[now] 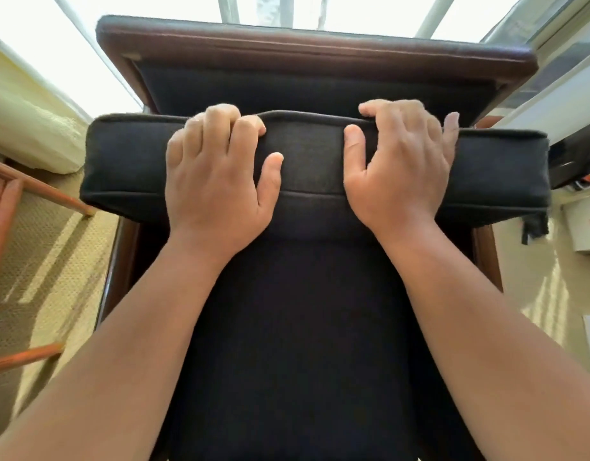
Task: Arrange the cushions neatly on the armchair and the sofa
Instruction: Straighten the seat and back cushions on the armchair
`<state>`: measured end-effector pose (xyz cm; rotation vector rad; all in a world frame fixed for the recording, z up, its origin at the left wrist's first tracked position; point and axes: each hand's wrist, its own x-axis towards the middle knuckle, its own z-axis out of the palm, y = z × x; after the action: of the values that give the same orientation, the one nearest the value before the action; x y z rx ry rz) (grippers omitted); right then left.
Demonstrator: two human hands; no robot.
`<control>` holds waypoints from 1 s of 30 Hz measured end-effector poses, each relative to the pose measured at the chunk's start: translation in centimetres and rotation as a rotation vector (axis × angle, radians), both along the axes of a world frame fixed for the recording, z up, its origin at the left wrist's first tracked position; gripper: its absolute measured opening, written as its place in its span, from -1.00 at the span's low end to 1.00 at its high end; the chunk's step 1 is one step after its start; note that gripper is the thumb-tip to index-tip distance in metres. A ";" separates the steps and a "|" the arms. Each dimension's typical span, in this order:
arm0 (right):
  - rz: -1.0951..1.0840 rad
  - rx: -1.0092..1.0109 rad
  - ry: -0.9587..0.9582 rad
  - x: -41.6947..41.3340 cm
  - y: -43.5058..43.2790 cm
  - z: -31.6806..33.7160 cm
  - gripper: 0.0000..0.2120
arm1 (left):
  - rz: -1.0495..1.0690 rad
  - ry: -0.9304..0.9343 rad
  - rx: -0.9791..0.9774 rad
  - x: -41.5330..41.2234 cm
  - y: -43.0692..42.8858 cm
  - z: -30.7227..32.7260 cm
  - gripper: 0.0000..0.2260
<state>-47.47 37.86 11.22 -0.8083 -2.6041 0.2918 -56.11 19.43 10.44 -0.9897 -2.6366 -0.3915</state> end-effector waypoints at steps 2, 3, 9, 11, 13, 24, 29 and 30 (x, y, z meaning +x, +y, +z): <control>0.041 -0.009 -0.016 -1.7 1.1 -0.2 -0.53 | 0.037 0.007 0.015 -1.4 1.3 -0.4 -0.63; 0.051 -0.019 -0.028 -2.7 1.8 -0.3 -0.48 | 0.048 0.008 0.019 -2.4 2.1 -0.5 -0.62; 0.029 -0.062 -0.100 -8.2 5.2 -1.2 -0.36 | 0.065 0.010 0.025 -8.0 6.2 -1.8 -0.60; 0.029 -0.025 -0.099 -8.7 5.4 -1.8 -0.38 | 0.059 0.035 0.010 -8.3 6.5 -2.3 -0.59; 0.032 0.012 -0.083 -8.9 5.6 -2.2 -0.40 | 0.054 0.043 0.004 -8.3 6.6 -2.5 -0.58; 0.113 0.250 0.314 -7.7 5.2 -5.1 -0.71 | 0.007 0.193 0.066 -7.5 5.2 -4.8 -0.59; 0.136 0.295 0.403 -6.0 4.0 -5.7 -0.70 | 0.114 0.185 0.029 -4.1 4.4 -6.9 -0.51; 0.137 0.289 0.386 -4.9 3.3 -6.2 -0.67 | 0.130 0.158 0.028 -2.9 4.0 -7.4 -0.49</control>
<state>-52.34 41.13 5.00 -0.4253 -2.2680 0.0918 -58.97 23.45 3.03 -0.8008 -2.5284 -0.3068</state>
